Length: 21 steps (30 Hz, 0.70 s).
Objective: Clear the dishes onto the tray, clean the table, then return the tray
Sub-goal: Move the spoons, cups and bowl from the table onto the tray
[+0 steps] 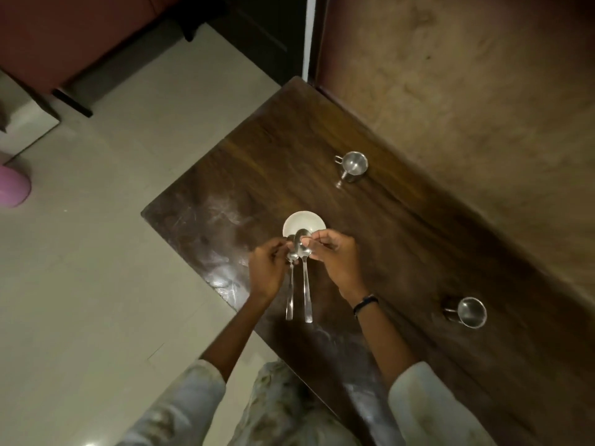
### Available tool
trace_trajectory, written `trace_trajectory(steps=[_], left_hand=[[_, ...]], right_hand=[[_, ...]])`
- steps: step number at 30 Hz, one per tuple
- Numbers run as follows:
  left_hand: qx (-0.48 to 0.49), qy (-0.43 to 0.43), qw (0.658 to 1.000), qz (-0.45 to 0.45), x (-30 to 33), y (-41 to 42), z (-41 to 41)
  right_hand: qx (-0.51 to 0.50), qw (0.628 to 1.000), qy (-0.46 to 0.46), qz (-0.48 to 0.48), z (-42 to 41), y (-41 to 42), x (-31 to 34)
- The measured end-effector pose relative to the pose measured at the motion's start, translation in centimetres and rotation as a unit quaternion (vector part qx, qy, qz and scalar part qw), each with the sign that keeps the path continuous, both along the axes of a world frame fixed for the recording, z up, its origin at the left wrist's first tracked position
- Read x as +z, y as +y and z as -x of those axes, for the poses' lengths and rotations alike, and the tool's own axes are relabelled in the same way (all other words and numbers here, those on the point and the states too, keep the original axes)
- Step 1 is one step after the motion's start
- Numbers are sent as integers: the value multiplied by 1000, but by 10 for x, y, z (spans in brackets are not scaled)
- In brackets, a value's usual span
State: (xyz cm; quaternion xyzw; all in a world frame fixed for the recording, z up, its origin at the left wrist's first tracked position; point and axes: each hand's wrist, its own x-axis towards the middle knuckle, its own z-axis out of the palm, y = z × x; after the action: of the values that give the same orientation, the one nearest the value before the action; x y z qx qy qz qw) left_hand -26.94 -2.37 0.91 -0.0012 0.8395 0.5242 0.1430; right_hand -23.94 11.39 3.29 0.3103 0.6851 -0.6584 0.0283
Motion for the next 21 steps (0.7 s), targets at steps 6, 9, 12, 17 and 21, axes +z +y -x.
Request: trace_trajectory(steps=[6, 9, 12, 17, 21], left_hand=[[-13, -1, 999, -38, 45, 40, -82], [-24, -27, 997, -67, 67, 61, -130], [-45, -60, 991, -115, 89, 84, -186], [-92, -46, 988, -117, 115, 111, -262], [-135, -4, 986, -95, 130, 134, -301]], right_hand=[[-17, 999, 4, -49, -77, 36, 39], [-34, 997, -3, -73, -129, 51, 54], [-62, 992, -3, -109, -188, 67, 67], [-93, 989, 3, -115, -271, 90, 92], [-122, 986, 11, -113, -321, 104, 112]])
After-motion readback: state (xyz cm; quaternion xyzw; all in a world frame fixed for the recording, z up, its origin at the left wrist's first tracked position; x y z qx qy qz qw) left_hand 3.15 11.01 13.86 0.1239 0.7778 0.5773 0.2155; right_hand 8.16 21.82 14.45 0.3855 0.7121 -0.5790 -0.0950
